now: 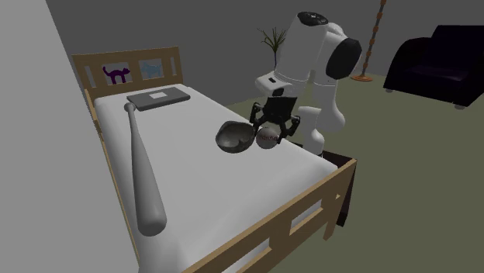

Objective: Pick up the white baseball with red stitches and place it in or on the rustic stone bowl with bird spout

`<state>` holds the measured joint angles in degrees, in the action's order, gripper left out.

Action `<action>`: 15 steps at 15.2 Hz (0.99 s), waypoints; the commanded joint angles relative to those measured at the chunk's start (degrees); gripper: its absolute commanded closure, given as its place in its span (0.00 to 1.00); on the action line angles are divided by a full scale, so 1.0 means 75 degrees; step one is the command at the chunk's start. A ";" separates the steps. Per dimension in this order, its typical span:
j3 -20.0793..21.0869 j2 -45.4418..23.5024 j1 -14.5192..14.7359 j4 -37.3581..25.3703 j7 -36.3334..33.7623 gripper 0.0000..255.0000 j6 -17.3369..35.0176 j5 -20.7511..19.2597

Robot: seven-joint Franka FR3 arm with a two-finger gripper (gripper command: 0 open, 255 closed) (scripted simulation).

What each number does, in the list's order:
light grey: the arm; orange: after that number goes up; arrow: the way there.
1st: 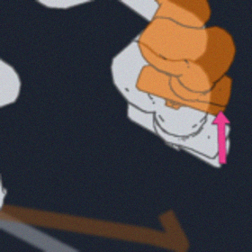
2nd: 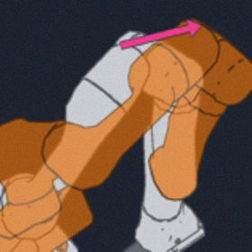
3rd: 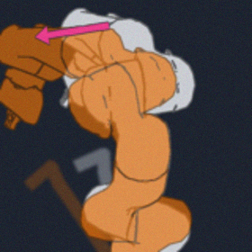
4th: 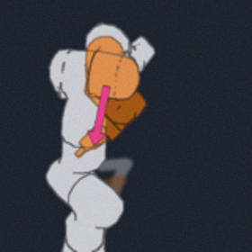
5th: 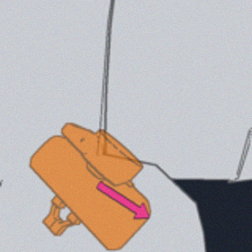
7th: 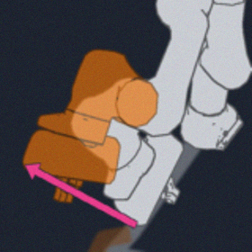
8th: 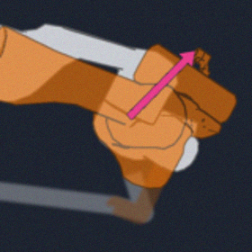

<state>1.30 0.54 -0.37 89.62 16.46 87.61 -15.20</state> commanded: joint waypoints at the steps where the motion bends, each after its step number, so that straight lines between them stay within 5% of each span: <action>1: 0.0007 -0.0092 0.0006 -0.0326 0.0049 1.00 -0.0230 -0.0005; 4: 0.0012 -0.0172 0.0012 -0.0650 0.0102 1.00 -0.0468 -0.0012; 15: -0.1000 0.1404 -0.0821 0.1189 0.1802 1.00 0.0277 -0.0149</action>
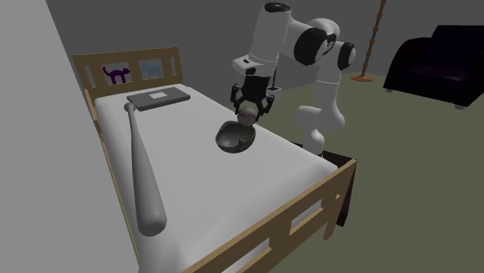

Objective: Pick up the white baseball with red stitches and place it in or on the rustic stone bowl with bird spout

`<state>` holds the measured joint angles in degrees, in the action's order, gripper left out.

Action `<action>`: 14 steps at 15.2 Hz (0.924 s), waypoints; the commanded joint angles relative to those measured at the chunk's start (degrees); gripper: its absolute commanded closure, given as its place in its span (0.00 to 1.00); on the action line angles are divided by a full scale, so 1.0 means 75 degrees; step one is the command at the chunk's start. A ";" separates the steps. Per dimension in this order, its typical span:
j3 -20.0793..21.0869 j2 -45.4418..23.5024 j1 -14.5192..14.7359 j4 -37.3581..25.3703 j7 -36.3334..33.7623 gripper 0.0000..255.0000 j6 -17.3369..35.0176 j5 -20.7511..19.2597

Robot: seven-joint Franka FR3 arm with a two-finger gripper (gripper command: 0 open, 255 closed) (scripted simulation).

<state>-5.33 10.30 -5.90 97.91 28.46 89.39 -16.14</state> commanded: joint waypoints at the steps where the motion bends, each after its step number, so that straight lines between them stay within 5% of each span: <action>1: -0.0221 0.0200 -0.0153 0.0188 0.0366 1.00 0.0093 -0.0048; 6: -0.0833 0.0599 -0.0537 0.0589 0.1298 1.00 0.0371 -0.0192; 14: -0.0871 0.0794 -0.0553 0.1601 0.1085 1.00 0.1165 -0.0260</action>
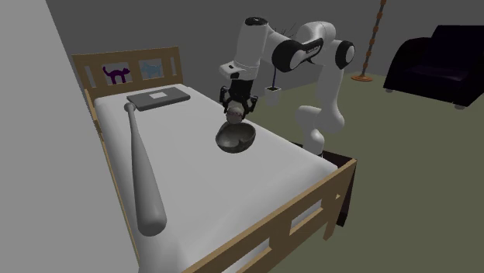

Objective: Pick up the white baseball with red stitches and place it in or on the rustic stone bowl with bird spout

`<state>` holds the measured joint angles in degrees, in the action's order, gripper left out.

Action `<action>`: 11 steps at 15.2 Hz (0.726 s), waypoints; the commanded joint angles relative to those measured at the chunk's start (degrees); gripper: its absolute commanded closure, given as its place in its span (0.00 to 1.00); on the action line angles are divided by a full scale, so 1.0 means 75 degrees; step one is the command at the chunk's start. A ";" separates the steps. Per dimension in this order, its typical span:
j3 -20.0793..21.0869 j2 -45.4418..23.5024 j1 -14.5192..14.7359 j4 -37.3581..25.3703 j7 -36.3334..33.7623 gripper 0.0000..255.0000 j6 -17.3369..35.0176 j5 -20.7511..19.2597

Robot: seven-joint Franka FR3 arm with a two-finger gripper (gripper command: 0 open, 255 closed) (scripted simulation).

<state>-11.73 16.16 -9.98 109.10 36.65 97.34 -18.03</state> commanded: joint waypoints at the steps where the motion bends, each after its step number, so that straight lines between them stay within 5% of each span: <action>1: -0.0023 0.0029 -0.0012 0.0226 -0.0033 1.00 0.0202 -0.0018; 11: -0.0052 0.0086 -0.0027 0.0793 -0.0159 1.00 0.0698 -0.0066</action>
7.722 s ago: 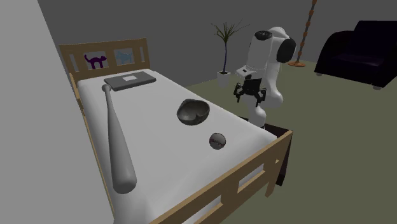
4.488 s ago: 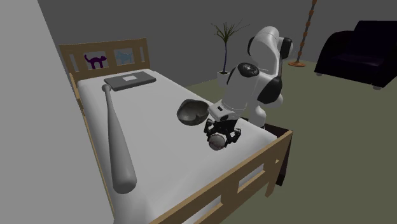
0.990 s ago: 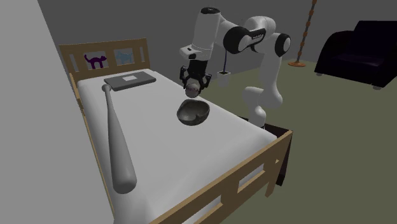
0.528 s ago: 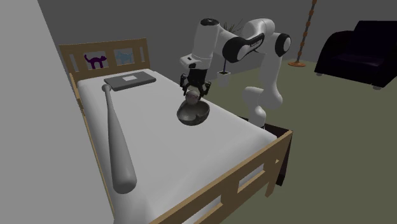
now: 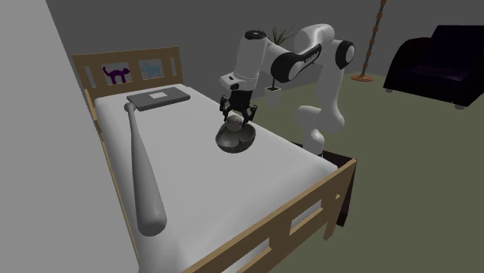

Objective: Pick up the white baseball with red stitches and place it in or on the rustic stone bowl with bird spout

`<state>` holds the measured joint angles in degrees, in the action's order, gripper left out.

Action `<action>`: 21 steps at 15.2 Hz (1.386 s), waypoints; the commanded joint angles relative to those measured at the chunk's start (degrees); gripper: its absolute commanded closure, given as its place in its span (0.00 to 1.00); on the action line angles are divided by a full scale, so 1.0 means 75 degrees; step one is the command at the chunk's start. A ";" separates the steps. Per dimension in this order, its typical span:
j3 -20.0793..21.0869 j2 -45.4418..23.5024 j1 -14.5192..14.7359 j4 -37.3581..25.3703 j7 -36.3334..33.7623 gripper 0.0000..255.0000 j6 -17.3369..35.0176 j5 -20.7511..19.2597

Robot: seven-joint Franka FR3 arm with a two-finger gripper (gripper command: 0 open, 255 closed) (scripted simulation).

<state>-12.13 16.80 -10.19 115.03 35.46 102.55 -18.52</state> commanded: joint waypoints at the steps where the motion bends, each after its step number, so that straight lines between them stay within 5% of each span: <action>1: 0.0000 0.0001 0.0000 0.0002 -0.0001 1.00 0.0003 0.0000; 3: 0.0000 0.0001 0.0000 0.0002 -0.0001 1.00 0.0003 0.0000; 4: 0.0000 0.0001 0.0000 0.0002 -0.0001 0.00 0.0003 0.0000; 9: 0.0000 0.0001 0.0000 0.0002 -0.0001 0.00 0.0003 0.0000; 13: 0.0181 -0.0046 0.0091 -0.0975 0.0046 0.00 -0.0956 0.0090; 21: 0.0181 -0.0046 0.0090 -0.0975 0.0046 0.00 -0.0956 0.0090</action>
